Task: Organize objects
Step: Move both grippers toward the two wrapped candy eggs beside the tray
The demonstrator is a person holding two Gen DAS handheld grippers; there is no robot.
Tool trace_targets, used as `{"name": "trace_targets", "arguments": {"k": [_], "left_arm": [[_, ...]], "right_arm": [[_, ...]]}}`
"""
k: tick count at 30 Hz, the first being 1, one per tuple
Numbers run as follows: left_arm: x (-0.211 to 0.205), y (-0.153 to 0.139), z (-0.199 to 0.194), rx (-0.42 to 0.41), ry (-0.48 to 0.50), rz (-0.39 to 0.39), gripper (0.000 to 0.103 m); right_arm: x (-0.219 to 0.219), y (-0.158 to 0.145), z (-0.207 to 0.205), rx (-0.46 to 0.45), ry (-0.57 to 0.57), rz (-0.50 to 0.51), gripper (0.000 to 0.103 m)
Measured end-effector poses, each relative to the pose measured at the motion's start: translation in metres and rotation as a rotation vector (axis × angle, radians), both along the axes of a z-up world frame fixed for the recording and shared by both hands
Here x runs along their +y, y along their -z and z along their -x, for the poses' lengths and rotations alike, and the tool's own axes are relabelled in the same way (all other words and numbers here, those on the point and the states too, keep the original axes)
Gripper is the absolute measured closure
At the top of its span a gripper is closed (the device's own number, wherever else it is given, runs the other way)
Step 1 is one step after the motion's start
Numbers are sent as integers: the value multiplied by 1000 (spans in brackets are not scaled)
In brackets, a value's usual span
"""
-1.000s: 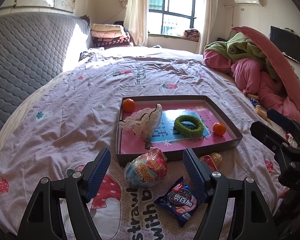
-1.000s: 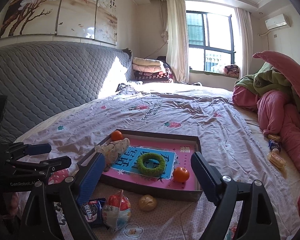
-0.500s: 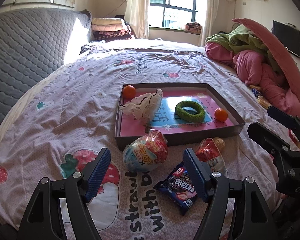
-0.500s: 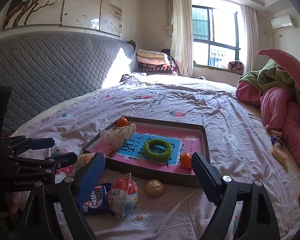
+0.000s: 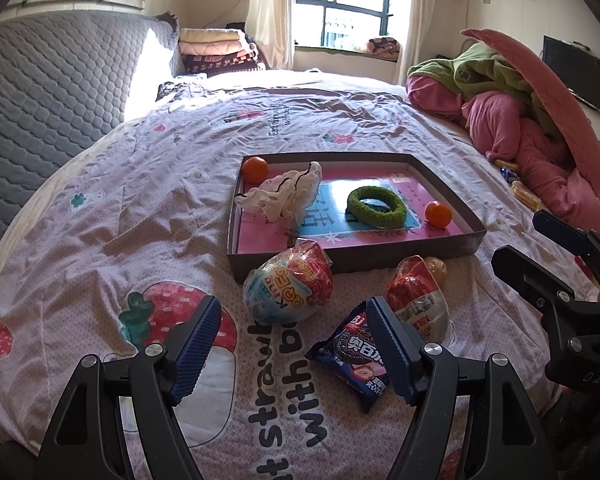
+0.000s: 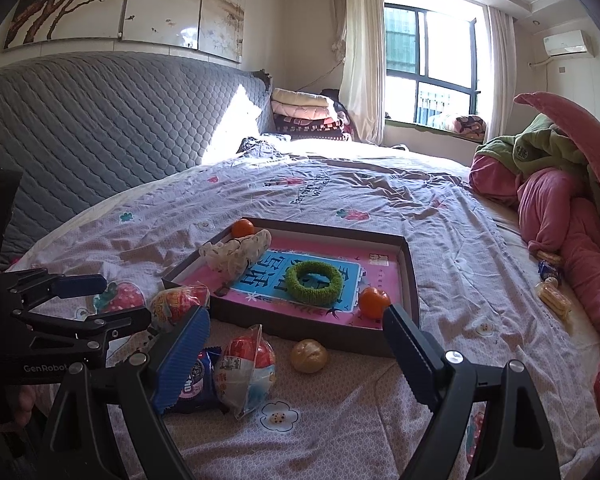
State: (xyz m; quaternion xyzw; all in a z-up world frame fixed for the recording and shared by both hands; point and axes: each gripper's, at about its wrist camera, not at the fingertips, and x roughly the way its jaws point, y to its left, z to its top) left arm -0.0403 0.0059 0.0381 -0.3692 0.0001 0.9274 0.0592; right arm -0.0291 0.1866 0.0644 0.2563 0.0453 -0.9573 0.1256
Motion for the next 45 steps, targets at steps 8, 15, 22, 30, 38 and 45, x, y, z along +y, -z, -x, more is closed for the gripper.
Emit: {"name": "trace_targets", "arguments": {"k": [8,15,22,30,38,45], "left_arm": [[-2,5,-4,-26,6,-6,27],[-3,14,-8,-58,10,1,27],[-4,20,-10,-82,11,2,27],[-2,26,-11,-96,19,16,27],[-3,34,-8,-117,16,23,27],[-3,39,-5,-127,19,20,27]], "right_arm": [[-2,7,-4,-29,1,-14,15],[-4,13,-6,-58,0,-27,15],[-10,22,-9,-88,-16,-36,15],[-19,33,-12,-128,-42,-46,15],[-23,40,-11,-152,-50,-54,15],[-21,45,-7,-170,-44,-45,15]]}}
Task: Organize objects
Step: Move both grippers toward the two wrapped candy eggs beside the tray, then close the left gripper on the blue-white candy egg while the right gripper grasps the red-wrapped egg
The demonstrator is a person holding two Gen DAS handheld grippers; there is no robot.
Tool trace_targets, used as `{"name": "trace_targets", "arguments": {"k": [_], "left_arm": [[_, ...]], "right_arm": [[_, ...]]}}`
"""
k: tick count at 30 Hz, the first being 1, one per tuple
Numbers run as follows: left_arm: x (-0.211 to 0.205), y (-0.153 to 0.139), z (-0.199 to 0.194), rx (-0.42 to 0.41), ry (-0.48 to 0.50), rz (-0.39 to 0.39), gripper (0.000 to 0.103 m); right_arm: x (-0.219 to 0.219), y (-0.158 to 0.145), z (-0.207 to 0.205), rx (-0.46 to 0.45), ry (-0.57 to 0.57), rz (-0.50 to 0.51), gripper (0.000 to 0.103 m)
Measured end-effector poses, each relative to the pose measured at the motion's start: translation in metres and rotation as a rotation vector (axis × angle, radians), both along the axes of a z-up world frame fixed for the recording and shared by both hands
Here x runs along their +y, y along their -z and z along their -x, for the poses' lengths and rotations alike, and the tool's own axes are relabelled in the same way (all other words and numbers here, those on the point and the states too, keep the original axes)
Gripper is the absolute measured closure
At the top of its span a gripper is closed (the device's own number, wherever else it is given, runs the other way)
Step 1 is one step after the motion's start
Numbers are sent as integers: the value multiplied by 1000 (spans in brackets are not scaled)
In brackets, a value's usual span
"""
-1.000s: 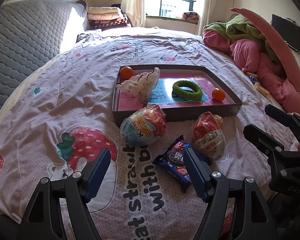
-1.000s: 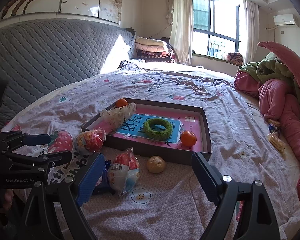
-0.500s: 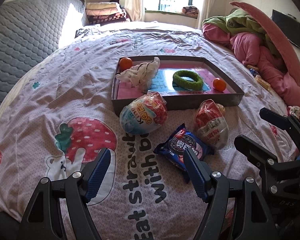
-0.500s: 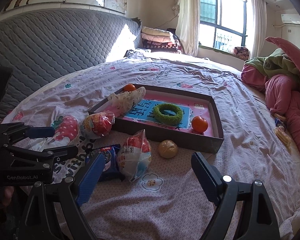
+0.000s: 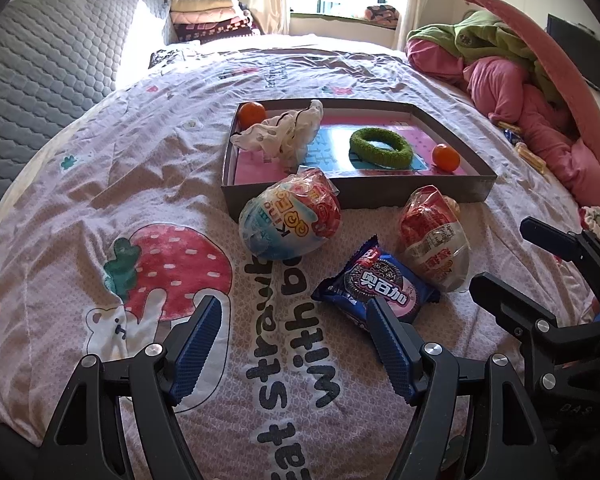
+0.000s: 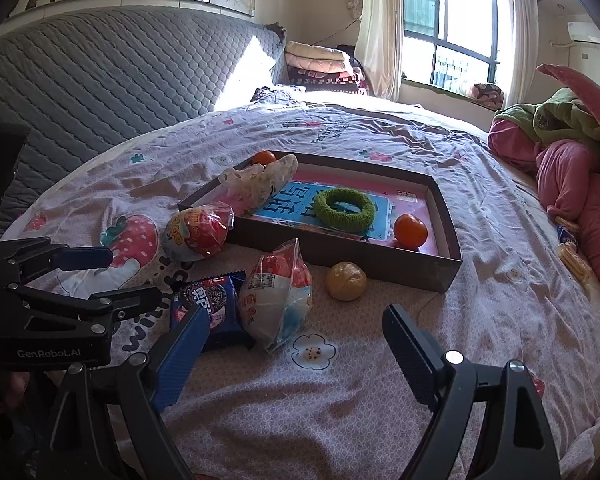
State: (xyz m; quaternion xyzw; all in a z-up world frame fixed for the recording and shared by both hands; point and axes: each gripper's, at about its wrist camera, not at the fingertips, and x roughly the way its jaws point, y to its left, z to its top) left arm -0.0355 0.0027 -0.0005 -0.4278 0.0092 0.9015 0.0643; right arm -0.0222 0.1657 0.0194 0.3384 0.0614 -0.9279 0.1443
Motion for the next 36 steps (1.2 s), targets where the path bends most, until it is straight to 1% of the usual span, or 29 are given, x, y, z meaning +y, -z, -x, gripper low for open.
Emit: {"name": "trace_targets", "arguments": {"k": [15,21,27,33,36], "left_arm": [[-3,8,6,-12,0,-14,27],[-3,10,10,12,7,-2,27],[-1,8,17,51,19,31,27],[-5,9,30,52,14,24,27],[-8,9,36,49,9,7,27]], "right_arm": [[1,9,8,-31,6,14,15],[3,14,13,-50,15,24,15],[2,20,18,-65,19,23,15],[-1,23,23,-72,13,29,15],[-2,24,25,-75,14,32,15]]}}
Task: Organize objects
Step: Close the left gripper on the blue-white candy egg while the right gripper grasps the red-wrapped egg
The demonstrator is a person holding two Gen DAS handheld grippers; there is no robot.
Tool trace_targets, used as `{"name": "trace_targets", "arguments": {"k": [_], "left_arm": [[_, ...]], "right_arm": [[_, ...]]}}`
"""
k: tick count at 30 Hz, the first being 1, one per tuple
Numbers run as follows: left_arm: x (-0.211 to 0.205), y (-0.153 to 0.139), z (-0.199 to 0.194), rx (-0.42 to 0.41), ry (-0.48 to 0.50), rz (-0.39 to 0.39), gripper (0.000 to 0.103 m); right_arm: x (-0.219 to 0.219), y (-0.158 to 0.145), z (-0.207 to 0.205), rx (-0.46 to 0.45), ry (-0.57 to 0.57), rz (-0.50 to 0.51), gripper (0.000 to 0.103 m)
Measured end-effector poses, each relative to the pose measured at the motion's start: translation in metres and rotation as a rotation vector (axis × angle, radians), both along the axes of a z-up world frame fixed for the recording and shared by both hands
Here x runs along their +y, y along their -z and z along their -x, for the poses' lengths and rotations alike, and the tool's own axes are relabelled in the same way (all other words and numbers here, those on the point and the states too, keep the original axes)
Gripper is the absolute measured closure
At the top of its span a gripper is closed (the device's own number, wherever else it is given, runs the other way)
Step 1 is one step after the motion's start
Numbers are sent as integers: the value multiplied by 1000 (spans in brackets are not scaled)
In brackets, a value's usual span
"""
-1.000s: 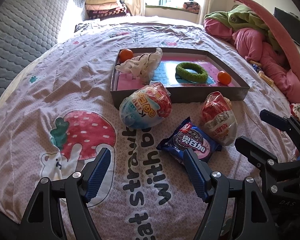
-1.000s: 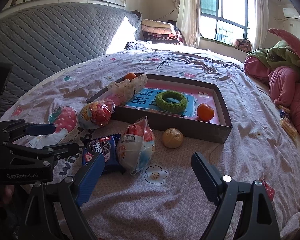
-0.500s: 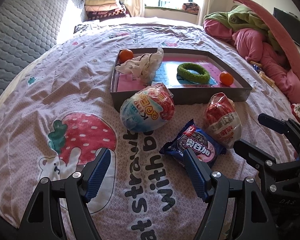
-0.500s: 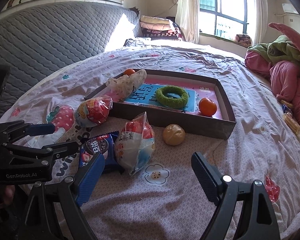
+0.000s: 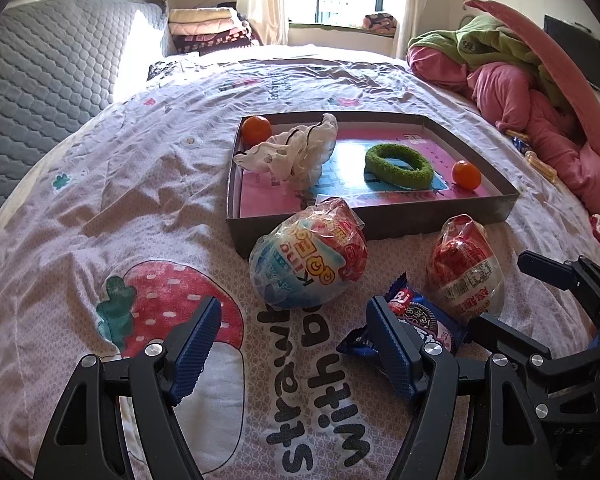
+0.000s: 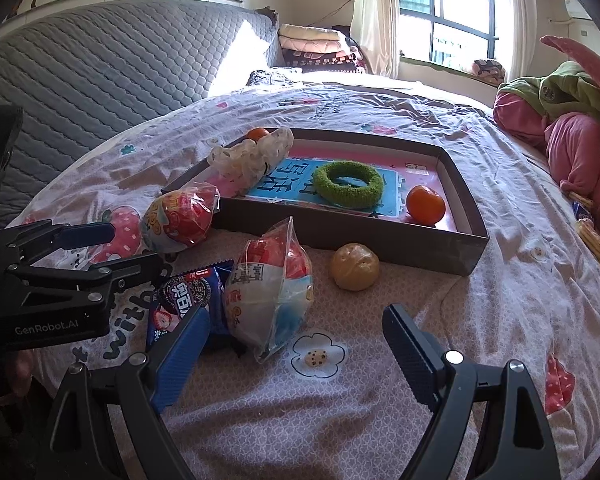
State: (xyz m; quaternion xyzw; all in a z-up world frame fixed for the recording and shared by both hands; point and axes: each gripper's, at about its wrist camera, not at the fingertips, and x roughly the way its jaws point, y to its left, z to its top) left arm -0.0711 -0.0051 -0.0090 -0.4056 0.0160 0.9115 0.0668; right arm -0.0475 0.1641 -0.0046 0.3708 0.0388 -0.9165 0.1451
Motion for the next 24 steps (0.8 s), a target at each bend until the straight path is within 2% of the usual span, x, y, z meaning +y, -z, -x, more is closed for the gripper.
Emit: {"name": "trace_targets", "arguments": {"k": [9,12,15,24], "left_arm": [[-1,2,21,7,2,2,27],[-1,3,26,-6,15,-21,27],[1,6,30,-5,17,-4,27],[1,15,44,-40,20,-45,27]], "right_arm": [[-6,4,8,-19,-5,15,15],[-7,5,11,-24,-4,21,15],[-7,5,12,-26,1,28,15],[-8,7,18,-30,6,26,18]]}}
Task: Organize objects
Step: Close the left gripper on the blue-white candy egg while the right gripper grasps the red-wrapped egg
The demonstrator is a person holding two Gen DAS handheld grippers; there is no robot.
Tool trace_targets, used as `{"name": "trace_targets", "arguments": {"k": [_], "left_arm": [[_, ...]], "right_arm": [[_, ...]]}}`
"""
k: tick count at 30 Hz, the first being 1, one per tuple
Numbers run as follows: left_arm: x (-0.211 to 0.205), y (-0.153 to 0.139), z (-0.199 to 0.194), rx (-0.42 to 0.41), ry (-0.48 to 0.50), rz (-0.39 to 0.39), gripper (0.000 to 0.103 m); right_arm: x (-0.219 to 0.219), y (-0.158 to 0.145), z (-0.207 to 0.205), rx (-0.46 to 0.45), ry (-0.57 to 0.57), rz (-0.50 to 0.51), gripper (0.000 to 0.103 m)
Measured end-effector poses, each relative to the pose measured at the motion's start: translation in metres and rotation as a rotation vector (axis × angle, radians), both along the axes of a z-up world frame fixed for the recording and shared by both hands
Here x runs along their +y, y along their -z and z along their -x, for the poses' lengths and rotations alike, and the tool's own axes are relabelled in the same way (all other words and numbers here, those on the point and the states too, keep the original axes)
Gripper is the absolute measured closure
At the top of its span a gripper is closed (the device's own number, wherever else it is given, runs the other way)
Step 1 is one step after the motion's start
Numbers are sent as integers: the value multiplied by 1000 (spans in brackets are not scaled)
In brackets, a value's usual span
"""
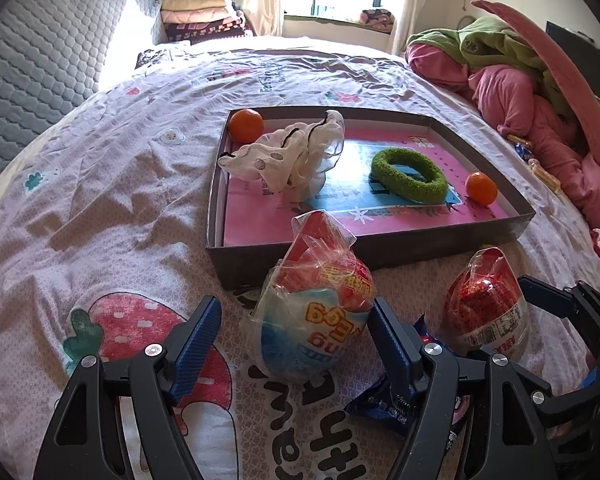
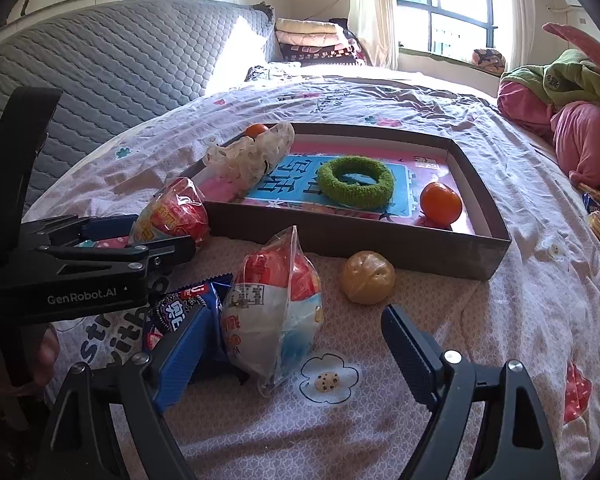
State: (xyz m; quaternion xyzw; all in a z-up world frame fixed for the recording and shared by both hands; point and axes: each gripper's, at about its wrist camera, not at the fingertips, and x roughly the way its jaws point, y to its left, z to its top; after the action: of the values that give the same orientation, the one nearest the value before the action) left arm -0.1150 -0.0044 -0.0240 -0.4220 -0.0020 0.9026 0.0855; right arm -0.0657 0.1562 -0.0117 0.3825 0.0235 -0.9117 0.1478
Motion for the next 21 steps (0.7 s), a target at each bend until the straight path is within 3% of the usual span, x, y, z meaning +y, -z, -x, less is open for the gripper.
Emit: {"name": "trace_targets", "arguments": {"k": [10,14,21], "left_arm": [[5,7,4,-3,24,-21,27],[7,7,3,-2,30,-26,38],[8,7,2,-1,37,-26,43]], "right_arm": [[-6,3,7,-7,-15,6,35],[-7,4,7,-7,-21,3,50],[-8,6,6,-4,-30,4,50]]}}
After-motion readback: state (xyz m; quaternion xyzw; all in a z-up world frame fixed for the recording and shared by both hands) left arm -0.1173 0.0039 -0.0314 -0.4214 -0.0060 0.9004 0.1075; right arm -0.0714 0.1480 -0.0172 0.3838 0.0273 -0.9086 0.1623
